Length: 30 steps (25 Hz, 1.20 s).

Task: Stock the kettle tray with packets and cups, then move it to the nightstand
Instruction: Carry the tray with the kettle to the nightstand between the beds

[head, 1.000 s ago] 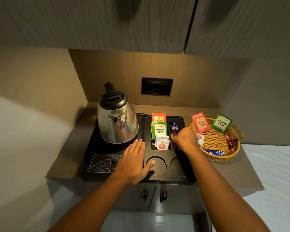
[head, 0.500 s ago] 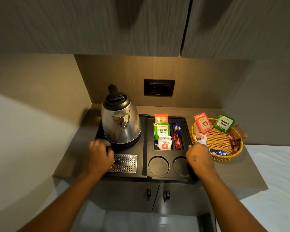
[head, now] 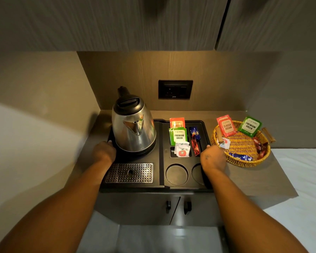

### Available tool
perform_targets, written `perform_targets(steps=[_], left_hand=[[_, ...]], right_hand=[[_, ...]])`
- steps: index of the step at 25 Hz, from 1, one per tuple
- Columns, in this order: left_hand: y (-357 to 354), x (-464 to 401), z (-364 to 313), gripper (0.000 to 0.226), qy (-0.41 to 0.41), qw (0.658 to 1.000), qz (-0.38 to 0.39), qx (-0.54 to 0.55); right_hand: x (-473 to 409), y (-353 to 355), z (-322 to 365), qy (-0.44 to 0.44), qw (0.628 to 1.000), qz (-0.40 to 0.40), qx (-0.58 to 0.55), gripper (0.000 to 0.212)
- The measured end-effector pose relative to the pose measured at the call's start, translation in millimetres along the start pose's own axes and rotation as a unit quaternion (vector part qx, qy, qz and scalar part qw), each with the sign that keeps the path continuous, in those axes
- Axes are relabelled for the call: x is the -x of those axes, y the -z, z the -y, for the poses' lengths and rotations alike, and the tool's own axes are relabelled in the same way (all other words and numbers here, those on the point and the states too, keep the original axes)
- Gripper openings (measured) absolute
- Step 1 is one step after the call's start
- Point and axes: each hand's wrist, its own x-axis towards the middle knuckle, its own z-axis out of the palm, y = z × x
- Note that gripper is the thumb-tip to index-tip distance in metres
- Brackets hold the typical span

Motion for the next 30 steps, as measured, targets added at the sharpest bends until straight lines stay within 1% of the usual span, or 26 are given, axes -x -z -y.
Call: perform_targets(steps=[2,5,8,10,13,15,16,18,20,21,23,26,27,29,30], left_hand=[[3.9,0.4,3.2,0.046,-0.010,1.000,-0.007,-0.006],[19.7,2.0,9.0,0.033,-0.038,0.999,-0.011,-0.010],[46.8,-4.1,9.7,0.038,-0.058,0.997,-0.032,-0.048],[65.0,-5.0,1.0,0.035,-0.063,0.996,-0.033,-0.060],[87.7,10.1,-19.0,0.028,-0.120,0.979,-0.035,-0.159],[93.0,30.1,-34.7,0.024,-0.161,0.968,-0.047,-0.188],[91.4,41.1,-44.8,0.022,-0.173,0.968,-0.054,-0.176],[83.6,66.5,-67.9,0.021,-0.173,0.977,-0.058,-0.111],[69.5,99.8,-98.2,0.027,-0.179,0.982,-0.049,-0.029],[59.4,120.9,-116.0,0.031,-0.195,0.980,-0.037,0.004],[39.0,168.6,-147.1,0.031,-0.244,0.969,-0.018,0.016],[-0.6,262.9,-187.2,0.031,-0.359,0.933,0.021,0.007],[-12.3,294.2,-197.9,0.031,-0.408,0.912,0.025,-0.001],[-39.0,367.6,-218.2,0.034,-0.524,0.849,0.052,-0.045],[-51.2,401.7,-227.3,0.038,-0.559,0.825,0.060,-0.060]], right_hand=[[4.8,-2.8,1.8,-0.003,1.000,-0.006,0.002,0.036],[10.6,2.4,10.4,0.006,1.000,-0.007,0.008,0.034],[15.9,16.5,27.5,0.047,0.999,-0.022,0.005,0.031],[14.1,31.7,39.0,0.073,0.997,-0.037,0.004,0.029],[12.6,63.2,43.4,0.081,0.994,-0.070,-0.013,0.028],[12.0,85.9,29.8,0.064,0.994,-0.088,-0.018,0.028],[11.6,98.3,17.4,0.051,0.994,-0.095,-0.019,0.029],[14.5,124.8,-17.7,0.015,0.994,-0.107,-0.031,0.029],[23.7,161.3,-66.0,-0.014,0.990,-0.128,-0.056,0.028],[31.1,184.7,-96.3,-0.028,0.986,-0.149,-0.067,0.029],[49.0,231.5,-154.8,-0.052,0.977,-0.191,-0.077,0.029],[102.8,307.2,-258.1,-0.115,0.961,-0.242,-0.068,0.025],[124.4,327.5,-289.7,-0.138,0.954,-0.256,-0.066,0.025],[176.4,366.9,-354.7,-0.201,0.936,-0.281,-0.062,0.026],[201.0,383.4,-382.4,-0.231,0.926,-0.292,-0.059,0.026]])
